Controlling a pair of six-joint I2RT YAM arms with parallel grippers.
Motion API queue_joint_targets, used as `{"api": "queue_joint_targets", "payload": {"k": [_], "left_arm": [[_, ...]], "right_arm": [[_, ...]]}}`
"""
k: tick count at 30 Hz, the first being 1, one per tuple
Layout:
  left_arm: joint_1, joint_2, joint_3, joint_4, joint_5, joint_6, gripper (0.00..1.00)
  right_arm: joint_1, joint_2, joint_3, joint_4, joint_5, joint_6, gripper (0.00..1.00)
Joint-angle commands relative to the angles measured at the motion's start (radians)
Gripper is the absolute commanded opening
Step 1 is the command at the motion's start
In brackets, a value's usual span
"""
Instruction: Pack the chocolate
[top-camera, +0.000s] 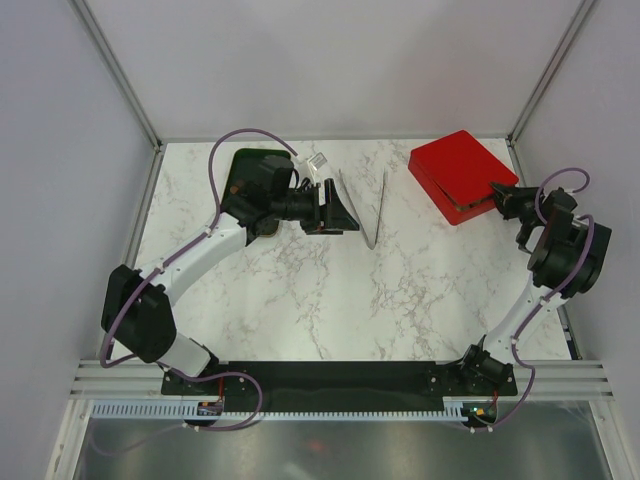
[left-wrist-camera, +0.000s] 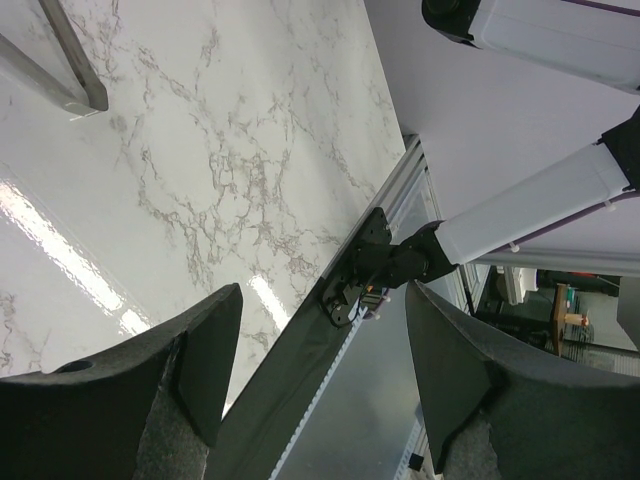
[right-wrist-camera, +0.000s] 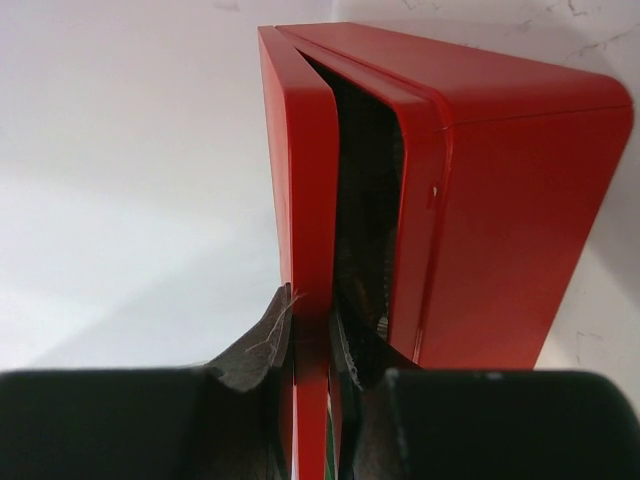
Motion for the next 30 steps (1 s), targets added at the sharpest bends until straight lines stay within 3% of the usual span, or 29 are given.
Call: {"api": "queue_joint_targets", "payload": {"k": [1, 10, 18, 22, 30], "left_arm": [[0.003, -0.05, 0.027, 0.009, -0.004, 0.038, 0.74], [0.003, -0.06, 0.027, 0.008, -0.001, 0.036, 0.74], [0.003, -0.071, 0.025, 0.008, 0.001, 0.035, 0.74], [0.003, -0.077, 0.025, 0.008, 0.001, 0.035, 0.74], [0.003, -0.085, 0.027, 0.008, 0.003, 0.033, 0.74]], "right_arm": [[-0.02, -0.054, -0.009, -0.085, 0.03, -0.074, 0.18], [-0.043, -0.094, 0.016, -0.269, 0.055, -0.178, 0.24], [-0.047, -0.11, 0.013, -0.327, 0.068, -0.211, 0.35], [-0.056, -0.132, 0.031, -0.46, 0.101, -0.277, 0.39], [-0.096, -0.152, 0.072, -0.551, 0.124, -0.34, 0.4]]}}
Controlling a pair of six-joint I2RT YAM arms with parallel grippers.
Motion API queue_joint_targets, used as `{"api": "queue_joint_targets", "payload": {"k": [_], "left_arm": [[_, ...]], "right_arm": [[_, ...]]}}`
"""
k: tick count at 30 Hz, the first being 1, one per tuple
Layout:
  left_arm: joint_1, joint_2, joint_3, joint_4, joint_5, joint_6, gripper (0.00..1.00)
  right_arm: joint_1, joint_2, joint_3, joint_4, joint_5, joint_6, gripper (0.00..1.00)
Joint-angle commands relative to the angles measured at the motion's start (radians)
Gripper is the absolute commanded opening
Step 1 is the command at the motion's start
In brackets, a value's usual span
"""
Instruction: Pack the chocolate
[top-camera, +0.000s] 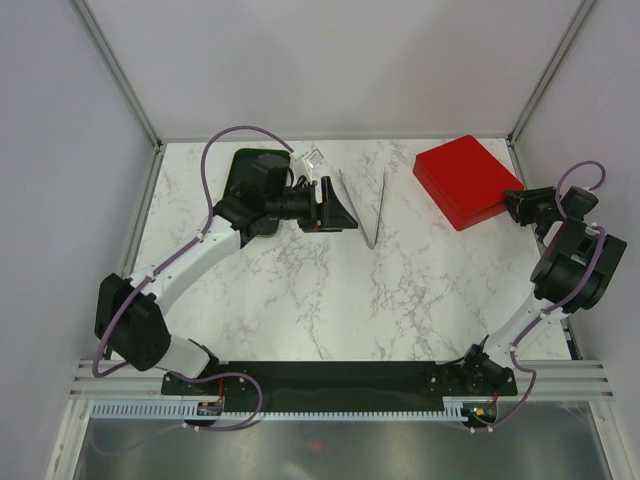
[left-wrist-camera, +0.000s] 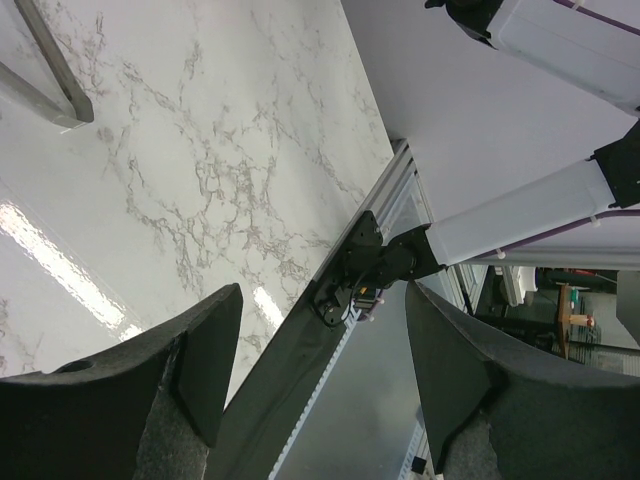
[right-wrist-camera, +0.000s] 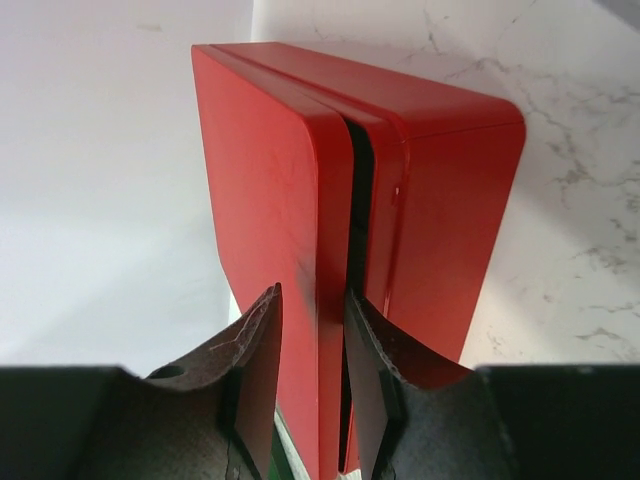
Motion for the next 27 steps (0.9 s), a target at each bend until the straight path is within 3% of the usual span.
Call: {"api": "queue_joint_targets", "payload": {"k": [1, 27], "left_arm": [[0.003, -0.036, 0.025, 0.01, 0.004, 0.033, 0.74], [0.003, -0.045, 0.017, 0.008, -0.002, 0.029, 0.74]], "right_arm": [[-0.028, -0.018, 0.026, -0.157, 0.082, -0.093, 0.4], [-0.03, -0.112, 0.195, -0.51, 0.281, -0.259, 0.48]]}}
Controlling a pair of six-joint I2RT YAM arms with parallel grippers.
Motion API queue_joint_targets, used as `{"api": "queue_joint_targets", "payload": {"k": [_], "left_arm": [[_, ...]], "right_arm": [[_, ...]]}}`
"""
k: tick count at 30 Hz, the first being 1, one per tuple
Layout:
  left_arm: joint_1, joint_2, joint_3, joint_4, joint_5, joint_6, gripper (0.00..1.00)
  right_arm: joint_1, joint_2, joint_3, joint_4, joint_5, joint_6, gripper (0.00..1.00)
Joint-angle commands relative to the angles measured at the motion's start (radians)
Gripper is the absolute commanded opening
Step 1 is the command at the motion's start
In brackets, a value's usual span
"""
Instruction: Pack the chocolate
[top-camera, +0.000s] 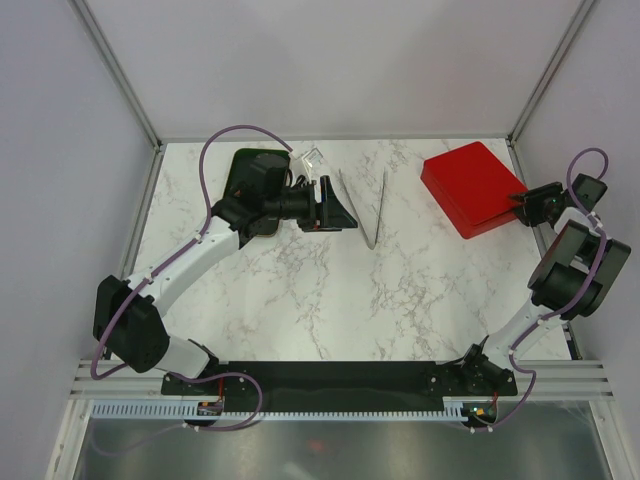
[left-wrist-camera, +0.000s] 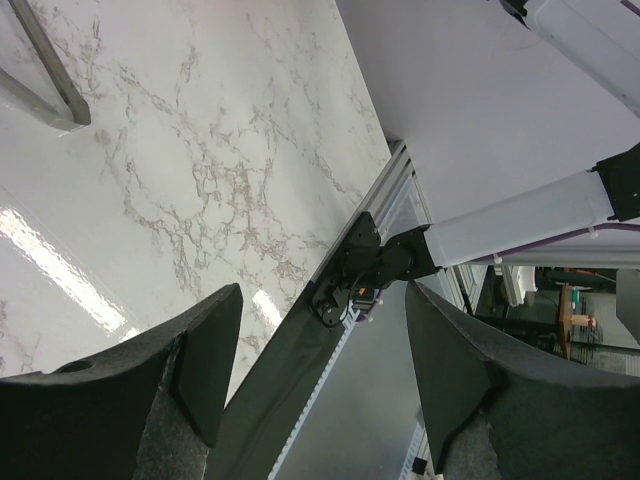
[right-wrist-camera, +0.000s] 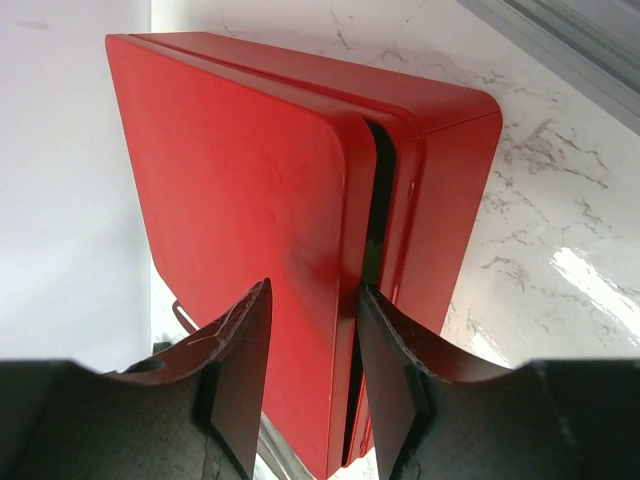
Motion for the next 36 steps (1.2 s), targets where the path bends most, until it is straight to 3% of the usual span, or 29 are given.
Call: {"api": "queue_joint_targets", "payload": {"k": [1, 8, 15, 36], "left_arm": [[0.003, -0.032, 0.017, 0.01, -0.001, 0.029, 0.74], [0.003, -0.037, 0.016, 0.01, -0.004, 0.027, 0.74], [0.004, -0.035, 0.016, 0.01, -0.002, 0.027, 0.74], [0.004, -0.049, 0.013, 0.01, 0.003, 0.02, 0.74]], "right_arm": [[-0.022, -0.052, 0.032, -0.059, 0.139, -0.049, 0.5], [-0.022, -0.057, 0.074, -0.096, 0.141, -0.063, 0.51], [-0.021, -0.049, 0.095, -0.089, 0.065, -0.063, 0.4], [-0.056, -0.12, 0.13, -0.266, 0.182, -0.189, 0.5]]}}
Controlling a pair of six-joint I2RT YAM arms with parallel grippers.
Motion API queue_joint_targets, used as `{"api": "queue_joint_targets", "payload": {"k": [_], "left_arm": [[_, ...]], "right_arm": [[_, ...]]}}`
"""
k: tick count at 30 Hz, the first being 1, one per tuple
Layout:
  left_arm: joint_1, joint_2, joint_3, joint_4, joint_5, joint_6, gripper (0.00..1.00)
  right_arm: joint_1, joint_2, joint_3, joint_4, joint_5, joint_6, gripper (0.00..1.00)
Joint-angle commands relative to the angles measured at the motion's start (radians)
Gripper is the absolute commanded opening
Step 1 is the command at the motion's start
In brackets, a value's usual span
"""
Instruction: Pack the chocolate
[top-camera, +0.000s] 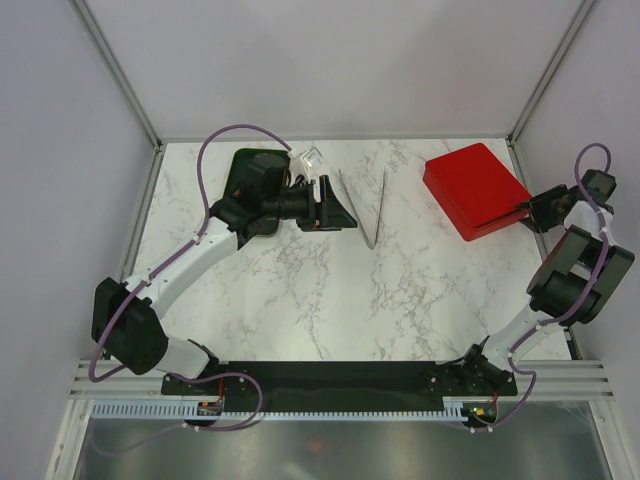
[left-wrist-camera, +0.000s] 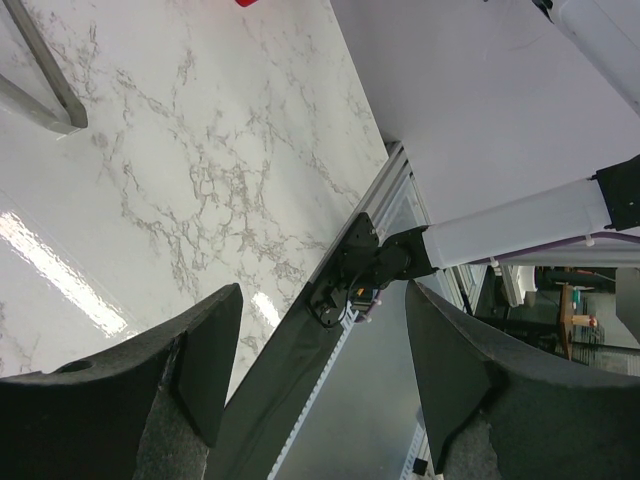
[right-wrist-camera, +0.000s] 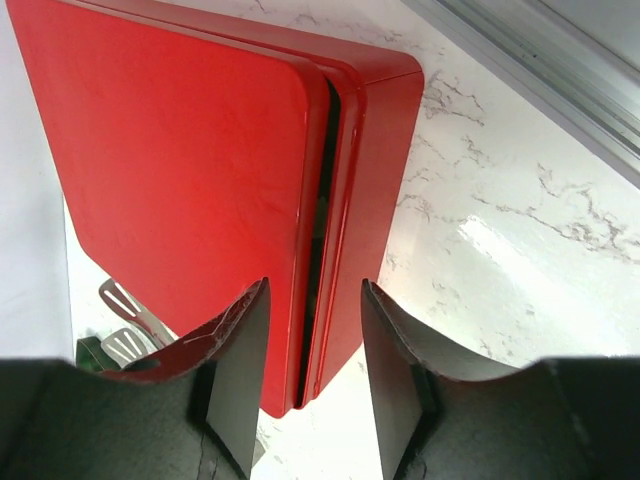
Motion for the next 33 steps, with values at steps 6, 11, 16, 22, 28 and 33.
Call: {"api": "queue_joint_targets", "payload": {"k": [6, 11, 16, 22, 28, 33], "left_arm": [[0.004, -0.042, 0.011, 0.009, 0.001, 0.018, 0.74], [0.006, -0.042, 0.011, 0.01, -0.001, 0.02, 0.74], [0.009, -0.042, 0.011, 0.009, -0.001, 0.017, 0.74], [0.011, -0.037, 0.011, 0.009, 0.004, 0.017, 0.74], [0.014, -0.033, 0.01, 0.01, 0.004, 0.015, 0.74], [0.015, -0.031, 0.01, 0.009, 0.003, 0.015, 0.74]], "right_arm": [[-0.023, -0.052, 0.001, 0.12, 0.02, 0.022, 0.51], [0.008, -0.04, -0.027, 0.133, 0.028, 0.039, 0.54], [0.021, -0.037, -0.067, 0.168, 0.045, 0.05, 0.55], [0.035, -0.031, -0.098, 0.211, 0.062, 0.058, 0.57], [0.044, -0.015, -0.136, 0.261, 0.081, 0.067, 0.57], [0.043, -0.011, -0.154, 0.274, 0.101, 0.053, 0.5]]}}
